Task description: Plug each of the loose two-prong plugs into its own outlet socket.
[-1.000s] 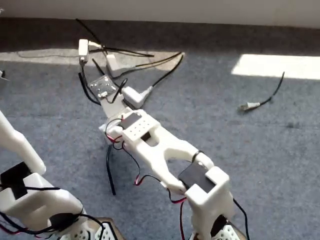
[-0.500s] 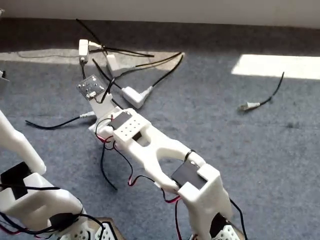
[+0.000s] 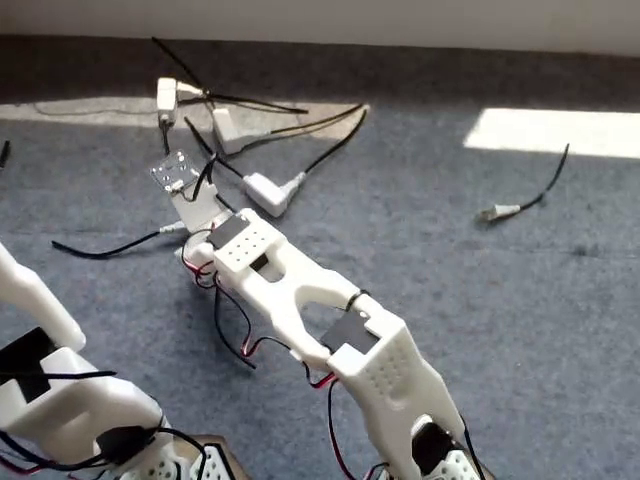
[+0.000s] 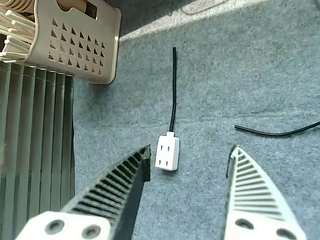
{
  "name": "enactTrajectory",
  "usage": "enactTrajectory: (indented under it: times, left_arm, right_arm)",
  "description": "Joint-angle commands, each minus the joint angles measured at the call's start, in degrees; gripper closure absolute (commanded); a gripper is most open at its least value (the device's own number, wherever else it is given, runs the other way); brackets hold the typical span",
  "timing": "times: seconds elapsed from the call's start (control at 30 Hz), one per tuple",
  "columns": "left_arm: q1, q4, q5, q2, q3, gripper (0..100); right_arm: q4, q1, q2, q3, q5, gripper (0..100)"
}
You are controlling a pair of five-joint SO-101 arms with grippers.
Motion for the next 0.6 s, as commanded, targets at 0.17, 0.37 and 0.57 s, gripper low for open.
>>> enactTrajectory:
  times: [0.17,0.37,0.57]
  left_arm:
    - [-2.2,0.2,0.4,-2.2,0.1,76]
    - [-3.4,0.2,0.4,-1.8,0.1,76]
    - [-4.2,0.2,0.4,-1.7,0.1,76]
  right_arm:
    - [0.2,2.1,-0.2,-5.0,-0.5,99.5]
    - [0.1,6.2,-0.2,-13.1,-0.6,98.3]
    - [0.0,10.9,-0.1,-26.0,-0.5,98.3]
